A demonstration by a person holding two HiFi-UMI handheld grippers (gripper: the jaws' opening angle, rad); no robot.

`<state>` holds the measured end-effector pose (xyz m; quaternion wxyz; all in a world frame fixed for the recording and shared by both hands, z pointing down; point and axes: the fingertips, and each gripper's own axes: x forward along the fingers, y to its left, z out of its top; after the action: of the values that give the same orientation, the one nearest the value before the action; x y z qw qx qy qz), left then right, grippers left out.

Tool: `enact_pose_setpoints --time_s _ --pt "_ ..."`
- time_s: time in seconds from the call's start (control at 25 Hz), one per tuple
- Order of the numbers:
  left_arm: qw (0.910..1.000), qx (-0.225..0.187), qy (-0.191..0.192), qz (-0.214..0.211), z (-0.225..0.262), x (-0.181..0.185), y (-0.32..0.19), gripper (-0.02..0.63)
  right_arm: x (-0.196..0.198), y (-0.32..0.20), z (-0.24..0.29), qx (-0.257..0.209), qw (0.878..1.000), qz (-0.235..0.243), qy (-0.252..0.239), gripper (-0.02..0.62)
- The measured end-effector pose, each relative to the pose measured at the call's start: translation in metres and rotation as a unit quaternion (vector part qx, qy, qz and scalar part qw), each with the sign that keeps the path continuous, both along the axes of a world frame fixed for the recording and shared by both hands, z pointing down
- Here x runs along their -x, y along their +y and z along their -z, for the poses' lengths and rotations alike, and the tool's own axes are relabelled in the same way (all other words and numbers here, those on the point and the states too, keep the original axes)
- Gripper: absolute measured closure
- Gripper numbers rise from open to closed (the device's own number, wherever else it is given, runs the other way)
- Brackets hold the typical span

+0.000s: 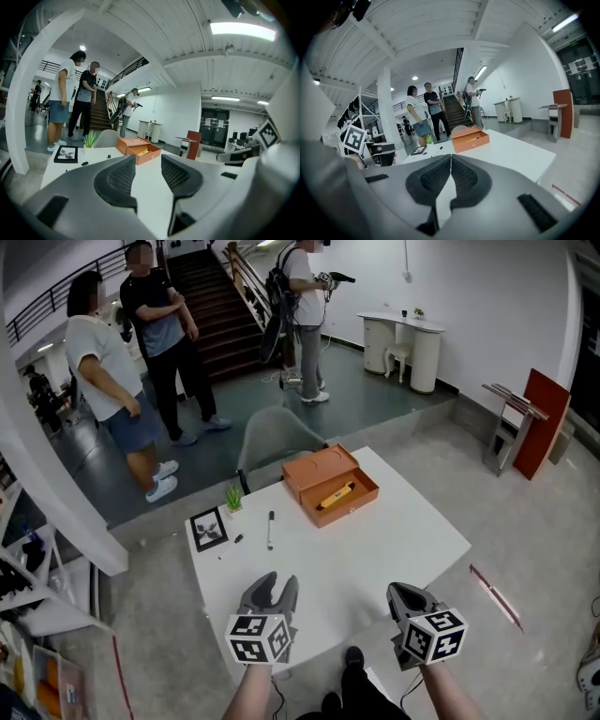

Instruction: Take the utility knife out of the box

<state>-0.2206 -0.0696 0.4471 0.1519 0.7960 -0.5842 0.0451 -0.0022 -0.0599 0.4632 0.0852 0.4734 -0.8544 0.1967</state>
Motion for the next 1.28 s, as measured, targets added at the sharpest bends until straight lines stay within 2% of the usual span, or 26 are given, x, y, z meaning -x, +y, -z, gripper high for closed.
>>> enact_pose_setpoints --time_s 0.56,0.92,1.28 --pt "0.9999 0.008 -0.007 0.011 0.003 0.005 -0.122 0.451 -0.006 -0.123 -0.008 0.007 1.0 0.018 -0.003 0.594" --pt "0.9992 0.012 -0.037 0.005 0.007 -0.009 -0.198 0.451 -0.014 -0.185 -0.018 0.02 0.999 0.033 -0.007 0.594" --pt "0.998 0.012 -0.061 -0.01 0.012 -0.025 -0.273 0.449 -0.016 -0.224 -0.03 0.032 0.998 0.045 -0.008 0.594"
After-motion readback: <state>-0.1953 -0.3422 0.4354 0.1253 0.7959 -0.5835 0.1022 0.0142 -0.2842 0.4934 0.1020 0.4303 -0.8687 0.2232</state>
